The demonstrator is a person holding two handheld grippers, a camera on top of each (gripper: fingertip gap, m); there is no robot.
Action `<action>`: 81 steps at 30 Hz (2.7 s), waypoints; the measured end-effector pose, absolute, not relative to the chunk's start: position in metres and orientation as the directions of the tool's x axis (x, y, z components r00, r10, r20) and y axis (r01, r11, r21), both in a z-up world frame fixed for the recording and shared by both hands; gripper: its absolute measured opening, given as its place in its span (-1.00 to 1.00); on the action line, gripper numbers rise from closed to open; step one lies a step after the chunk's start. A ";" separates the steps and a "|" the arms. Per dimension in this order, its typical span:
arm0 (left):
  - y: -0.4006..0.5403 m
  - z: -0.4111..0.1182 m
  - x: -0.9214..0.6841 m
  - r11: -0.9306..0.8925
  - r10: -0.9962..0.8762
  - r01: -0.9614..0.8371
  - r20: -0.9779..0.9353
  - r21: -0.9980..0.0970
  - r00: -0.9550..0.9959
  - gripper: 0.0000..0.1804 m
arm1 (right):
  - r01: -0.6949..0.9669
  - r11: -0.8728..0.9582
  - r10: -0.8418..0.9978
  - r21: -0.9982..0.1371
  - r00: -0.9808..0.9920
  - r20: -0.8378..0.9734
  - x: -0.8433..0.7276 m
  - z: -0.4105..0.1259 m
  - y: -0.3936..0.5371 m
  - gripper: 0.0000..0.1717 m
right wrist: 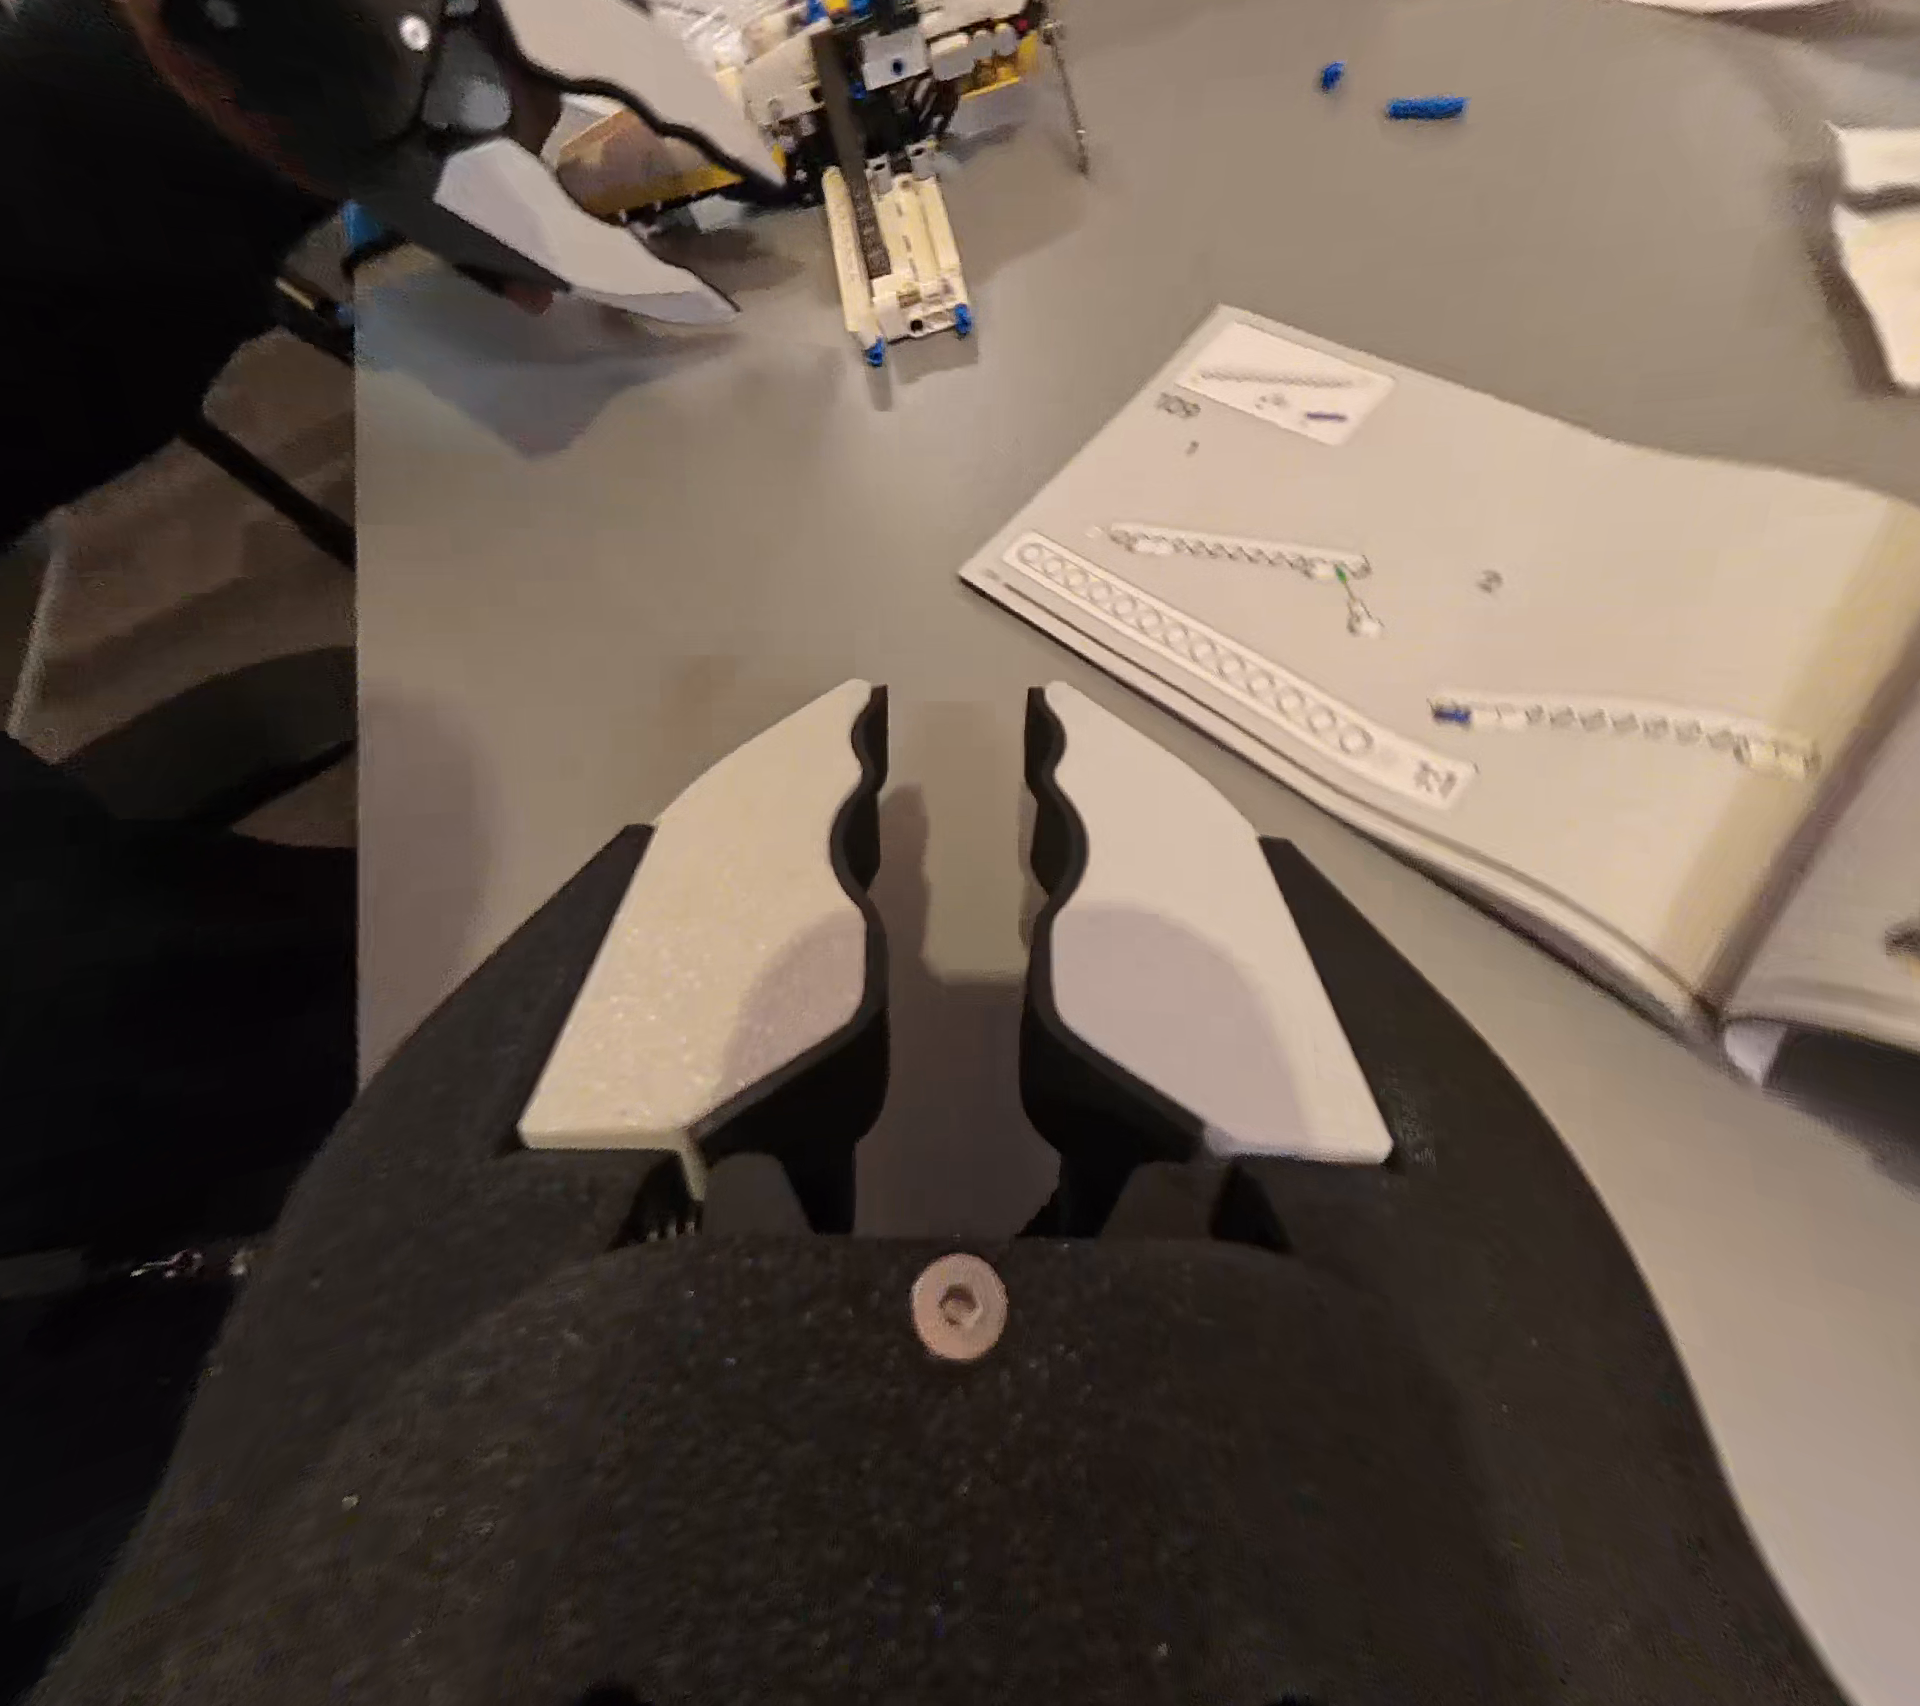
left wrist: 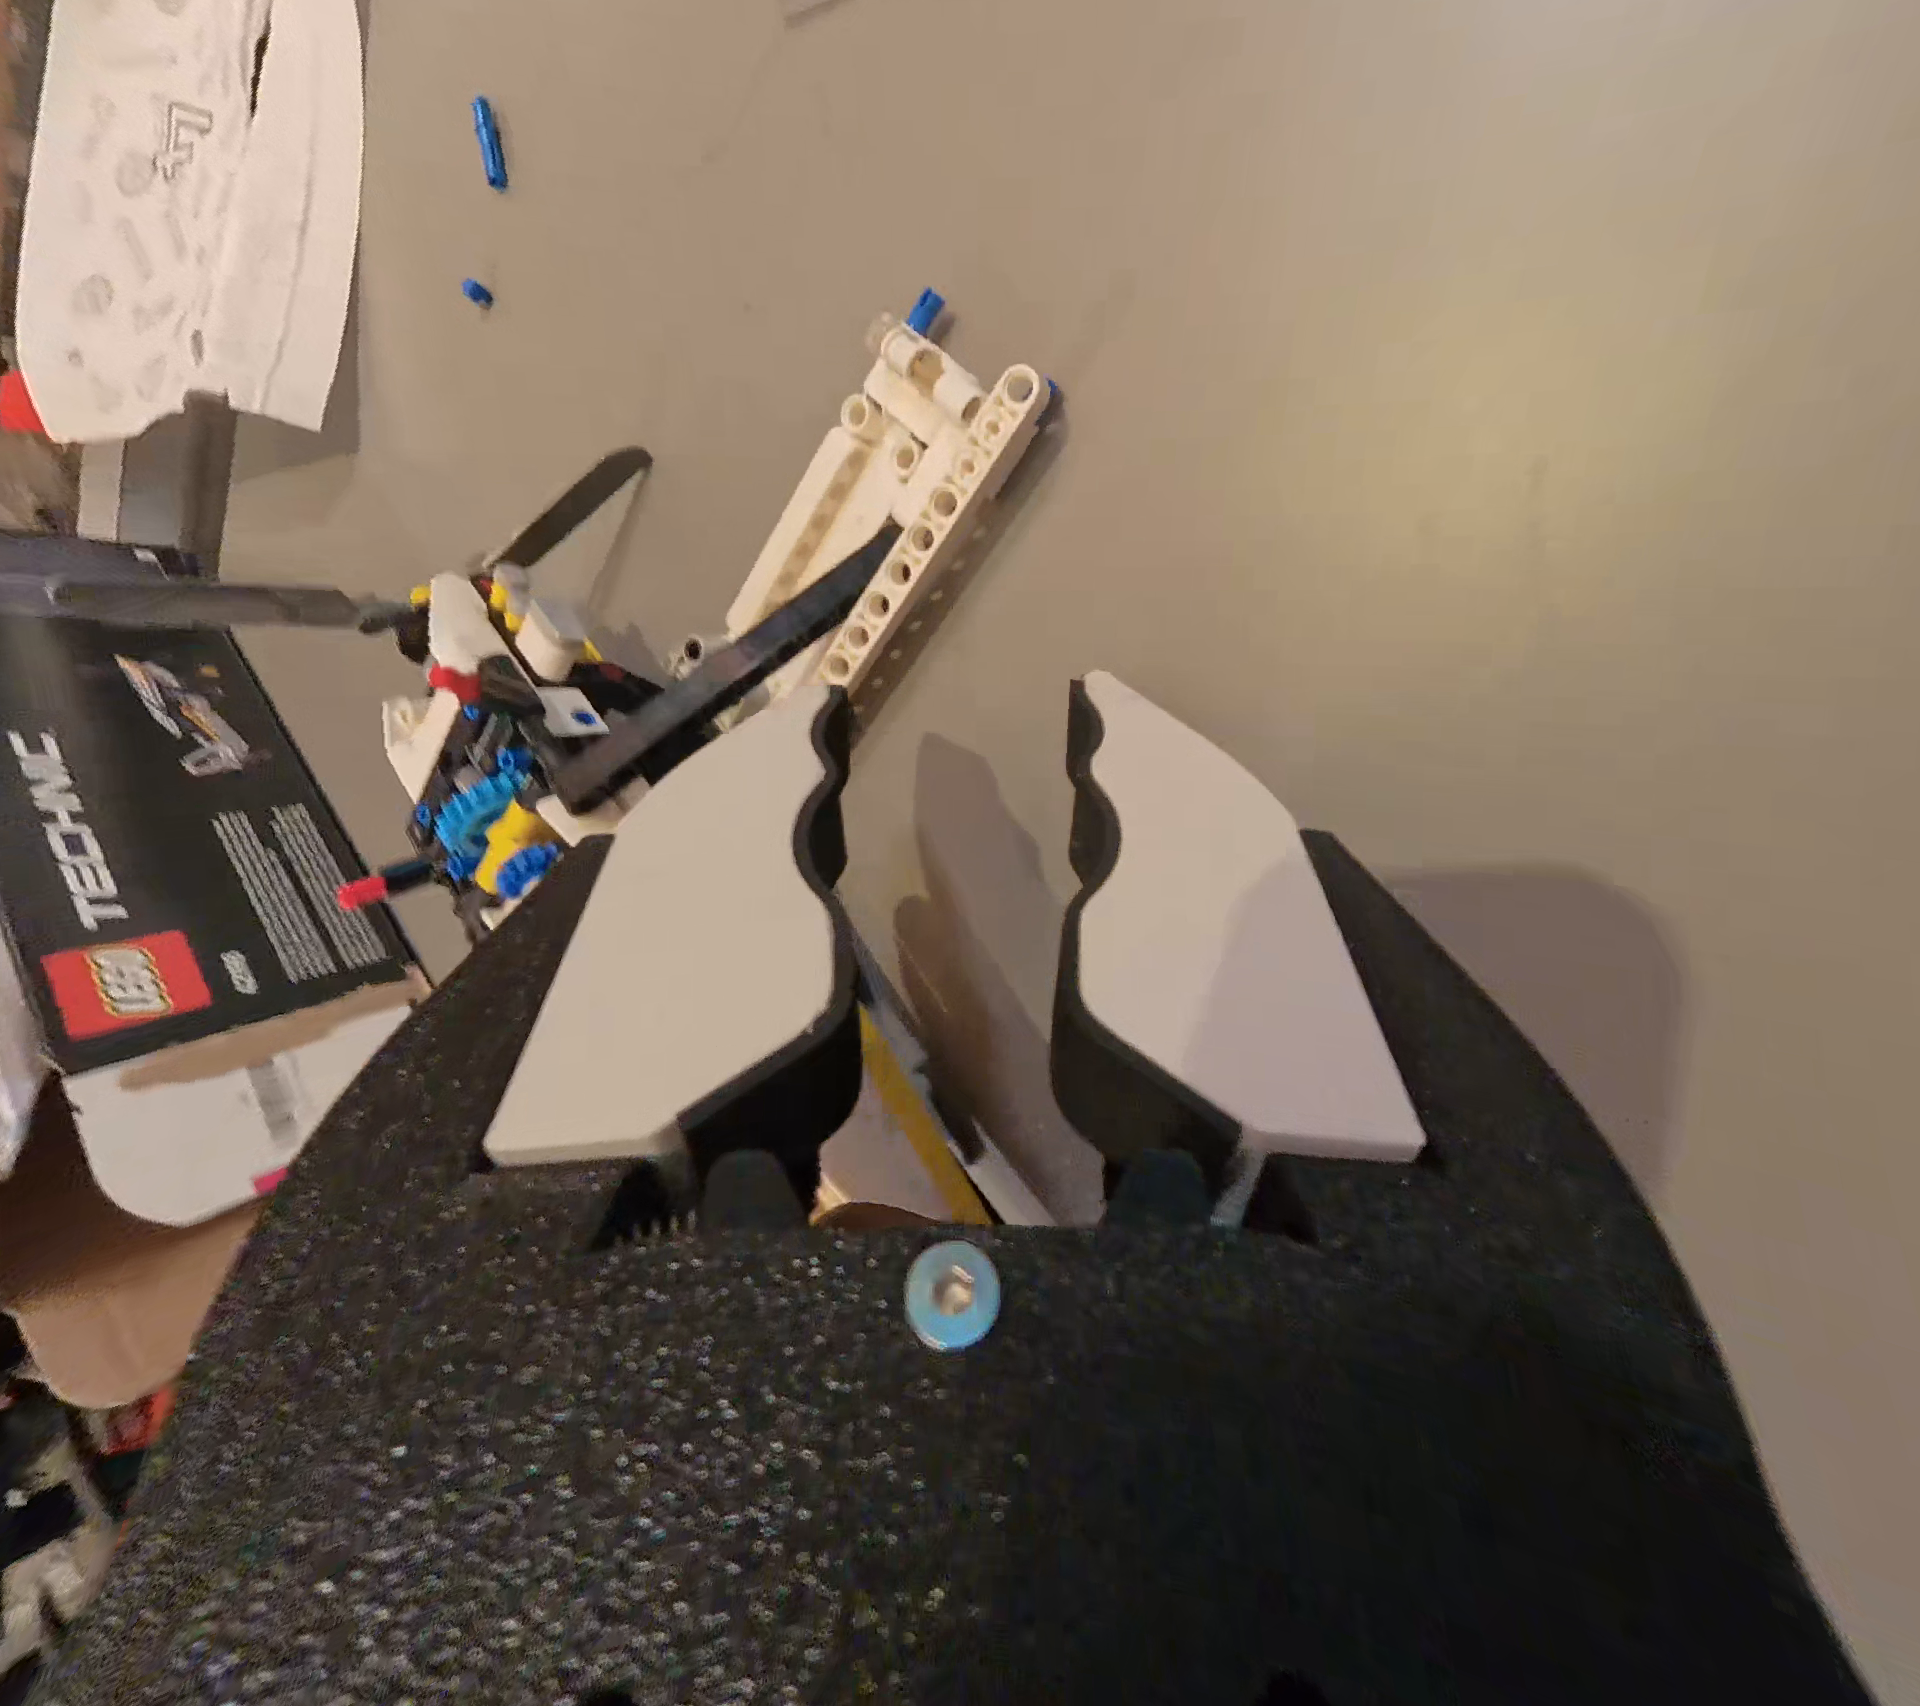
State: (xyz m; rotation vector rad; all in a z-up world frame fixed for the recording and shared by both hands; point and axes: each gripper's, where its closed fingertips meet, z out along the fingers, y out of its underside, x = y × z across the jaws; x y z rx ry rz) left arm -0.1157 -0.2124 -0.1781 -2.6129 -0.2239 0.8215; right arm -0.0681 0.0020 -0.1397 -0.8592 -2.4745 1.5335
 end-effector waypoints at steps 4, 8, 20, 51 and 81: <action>-0.198 -0.176 -0.127 -0.923 0.183 -0.054 -0.558 -0.381 0.810 -0.56 | 0.339 0.406 0.460 -0.849 -0.878 -0.131 -0.067 -0.136 -0.023 -0.71; -0.196 -0.188 -0.134 -0.937 0.140 -0.076 -0.565 -0.342 0.813 -0.63 | 0.337 0.423 0.439 -0.841 -0.888 -0.136 -0.062 -0.141 -0.037 -0.71; -0.189 -0.190 -0.143 -0.931 -0.122 -0.283 -0.538 -0.229 0.834 -0.75 | 0.193 0.578 0.276 -0.793 -0.961 -0.033 -0.094 -0.135 -0.091 -0.71; -0.193 -0.193 -0.133 -0.891 -0.250 -0.413 -0.554 -0.189 0.794 -0.90 | 0.202 0.746 0.155 -0.635 -0.979 -0.128 -0.165 -0.197 -0.188 -0.92; -0.133 -0.174 -0.097 -0.840 -0.260 -0.503 -0.660 -0.206 0.704 -0.91 | 0.250 0.663 0.229 -0.706 -0.965 -0.127 -0.160 -0.166 -0.166 -0.91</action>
